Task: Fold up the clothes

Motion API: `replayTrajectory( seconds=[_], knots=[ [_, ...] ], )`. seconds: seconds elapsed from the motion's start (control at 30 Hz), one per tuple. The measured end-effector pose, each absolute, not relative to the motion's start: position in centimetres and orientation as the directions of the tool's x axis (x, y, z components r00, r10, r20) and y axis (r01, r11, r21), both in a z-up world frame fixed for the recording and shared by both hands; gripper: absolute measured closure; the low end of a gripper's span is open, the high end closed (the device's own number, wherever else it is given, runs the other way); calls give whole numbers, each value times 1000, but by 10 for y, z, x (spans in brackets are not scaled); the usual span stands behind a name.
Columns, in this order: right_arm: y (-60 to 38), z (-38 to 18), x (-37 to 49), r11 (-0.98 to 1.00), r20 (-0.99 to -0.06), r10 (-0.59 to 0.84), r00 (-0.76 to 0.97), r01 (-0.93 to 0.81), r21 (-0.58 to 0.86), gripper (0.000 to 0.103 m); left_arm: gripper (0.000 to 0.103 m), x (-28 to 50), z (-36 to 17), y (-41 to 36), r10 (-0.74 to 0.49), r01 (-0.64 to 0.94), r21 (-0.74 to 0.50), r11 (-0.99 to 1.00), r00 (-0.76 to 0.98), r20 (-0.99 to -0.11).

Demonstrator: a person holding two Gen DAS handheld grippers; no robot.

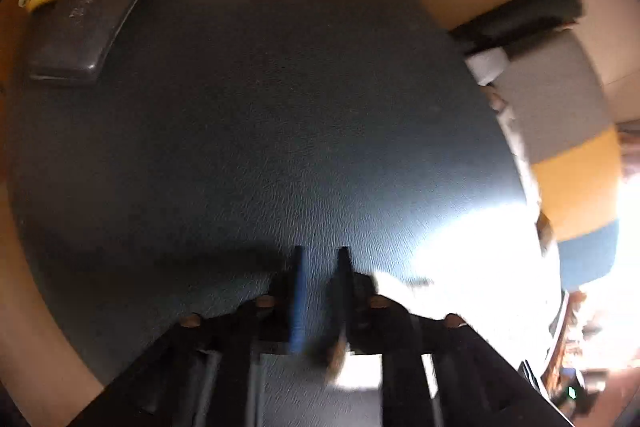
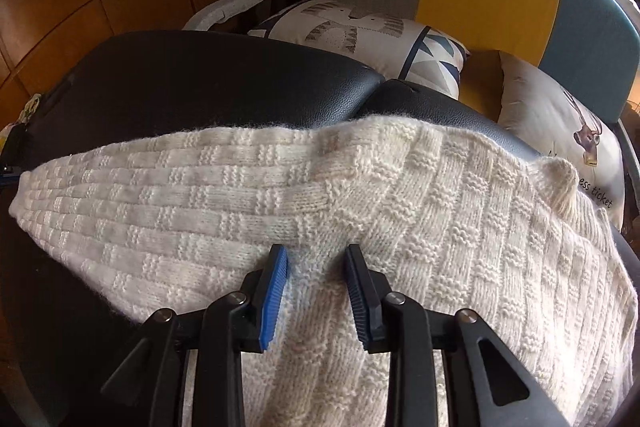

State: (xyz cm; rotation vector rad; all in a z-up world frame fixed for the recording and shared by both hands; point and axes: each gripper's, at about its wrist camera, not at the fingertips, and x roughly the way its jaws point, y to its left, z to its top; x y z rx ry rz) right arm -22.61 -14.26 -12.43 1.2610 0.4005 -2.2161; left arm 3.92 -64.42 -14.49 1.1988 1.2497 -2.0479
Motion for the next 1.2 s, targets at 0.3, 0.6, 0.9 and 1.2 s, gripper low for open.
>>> replayTrajectory(
  seconds=[0.3,0.6,0.9,1.2],
  knots=[
    [-132,-123,-226,-800,-835,-388,-390,592,95,70,36,7,-143,-594,11,623,-343,-703,-473,-881],
    [-142,-118,-238,-832,-855,-383,-349,534,154,69,93,-31,-132,-594,-143,701,-263,-663,-464,-874],
    [-162,-127,-240,-839,-827,-418,-376,508,193,69,92,-97,-145,-634,-321,784,-13,-621,-269,-908],
    [-59,-93,-252,-807,-765,-549,-338,453,379,70,73,-32,-86,-630,-302,853,-130,-506,-317,-899]
  ],
)
